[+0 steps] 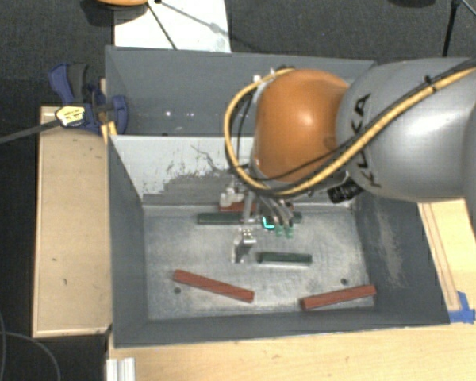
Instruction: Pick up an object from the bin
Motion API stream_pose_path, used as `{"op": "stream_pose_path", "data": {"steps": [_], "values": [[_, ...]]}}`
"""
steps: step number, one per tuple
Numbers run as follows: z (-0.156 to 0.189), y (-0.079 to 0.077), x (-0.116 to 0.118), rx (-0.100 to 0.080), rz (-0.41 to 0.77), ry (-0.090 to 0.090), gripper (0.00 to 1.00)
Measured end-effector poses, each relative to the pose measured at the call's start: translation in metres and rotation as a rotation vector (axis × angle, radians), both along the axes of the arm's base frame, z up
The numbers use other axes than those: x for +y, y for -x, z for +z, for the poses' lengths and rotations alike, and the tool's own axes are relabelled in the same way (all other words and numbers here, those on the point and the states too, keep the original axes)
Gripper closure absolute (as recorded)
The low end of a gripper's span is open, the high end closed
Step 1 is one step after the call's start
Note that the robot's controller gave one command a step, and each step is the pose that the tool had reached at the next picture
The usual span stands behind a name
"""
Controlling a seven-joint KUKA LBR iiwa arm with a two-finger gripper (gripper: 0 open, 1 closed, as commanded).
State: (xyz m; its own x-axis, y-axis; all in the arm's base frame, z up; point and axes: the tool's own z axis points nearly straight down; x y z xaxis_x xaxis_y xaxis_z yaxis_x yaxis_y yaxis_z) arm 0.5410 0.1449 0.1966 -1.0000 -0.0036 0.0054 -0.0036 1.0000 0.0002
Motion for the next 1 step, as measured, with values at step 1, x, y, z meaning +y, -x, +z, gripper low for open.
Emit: {"op": "stream_pose_path", "data": {"steps": [1], "values": [[0.0039,-0.0019,-0.0007,-0.008,-0.004,-0.001,0.00]]}}
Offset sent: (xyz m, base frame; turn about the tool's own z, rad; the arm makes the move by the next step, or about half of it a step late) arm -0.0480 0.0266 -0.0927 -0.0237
